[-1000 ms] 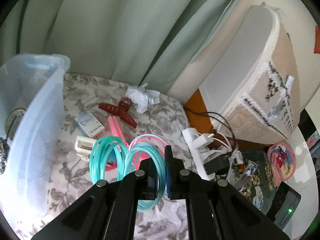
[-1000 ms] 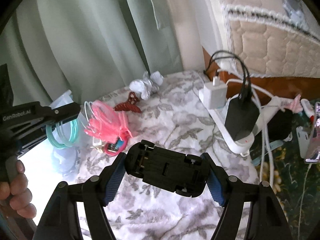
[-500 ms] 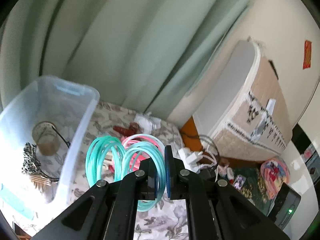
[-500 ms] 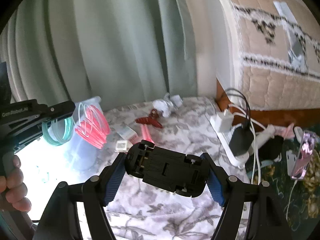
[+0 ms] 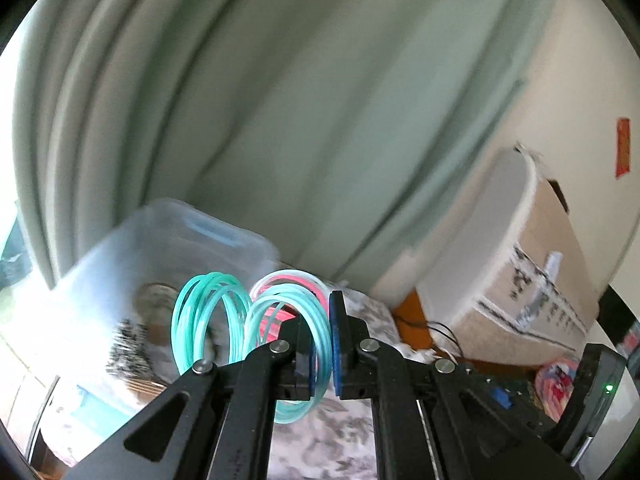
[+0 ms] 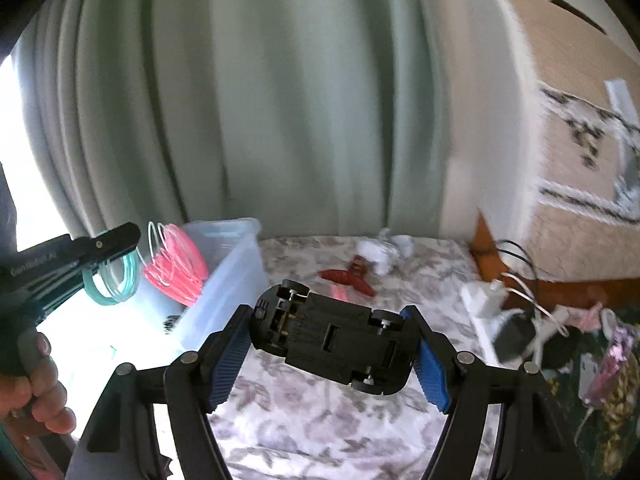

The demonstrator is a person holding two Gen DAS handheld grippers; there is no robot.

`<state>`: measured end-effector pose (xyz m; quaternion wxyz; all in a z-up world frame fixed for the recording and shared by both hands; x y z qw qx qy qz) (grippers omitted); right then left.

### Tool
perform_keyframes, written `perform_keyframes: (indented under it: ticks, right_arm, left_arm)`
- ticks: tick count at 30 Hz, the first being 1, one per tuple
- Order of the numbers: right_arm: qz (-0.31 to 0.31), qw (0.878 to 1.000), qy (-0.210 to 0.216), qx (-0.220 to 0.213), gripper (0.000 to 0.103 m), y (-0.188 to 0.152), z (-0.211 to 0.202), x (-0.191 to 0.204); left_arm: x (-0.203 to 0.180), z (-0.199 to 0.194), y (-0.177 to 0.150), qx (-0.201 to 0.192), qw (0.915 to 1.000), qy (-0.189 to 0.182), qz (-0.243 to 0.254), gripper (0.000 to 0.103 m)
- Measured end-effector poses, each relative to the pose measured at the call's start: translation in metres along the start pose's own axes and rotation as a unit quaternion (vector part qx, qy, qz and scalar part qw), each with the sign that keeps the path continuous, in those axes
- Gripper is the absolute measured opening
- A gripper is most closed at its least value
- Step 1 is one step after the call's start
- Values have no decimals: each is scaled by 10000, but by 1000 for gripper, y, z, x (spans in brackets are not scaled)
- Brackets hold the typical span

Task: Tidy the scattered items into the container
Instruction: 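Lift and carry the coil ties and toy car over the clear box, then open both tools to drop the coil ties and toy car into the box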

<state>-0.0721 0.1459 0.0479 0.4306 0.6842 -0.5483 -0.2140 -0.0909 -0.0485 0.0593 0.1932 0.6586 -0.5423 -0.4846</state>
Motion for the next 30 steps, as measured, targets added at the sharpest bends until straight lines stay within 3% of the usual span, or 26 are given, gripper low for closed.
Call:
perform_keyframes:
  ticks: [6, 15, 21, 30]
  right_arm:
    - [-367, 9981, 421, 251, 77, 3, 33, 49]
    - [-861, 9894, 1072, 468, 77, 1, 82, 121]
    - [-1102, 9831, 1300, 664, 77, -7, 114, 153]
    - [-1157, 9782, 1382, 1028, 77, -19, 153, 165]
  left_arm:
    - [67, -5, 9, -187, 9973, 458, -536, 6]
    - [125, 21, -6, 133, 9927, 741, -938, 6]
    - [139, 43, -16, 347, 9912, 745, -1035, 6]
    - [144, 64, -27, 607, 9899, 775, -1025, 5]
Point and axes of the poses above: each gripper's, at about its wrist camera, not at the fingertips, and z roughly the way its jaws point, x to its left, y to its top, the point moved 8 cm from there along z, roughly the way its jaws point, and after that the axes turned 5 degrees about y, right-handed, at the moved point
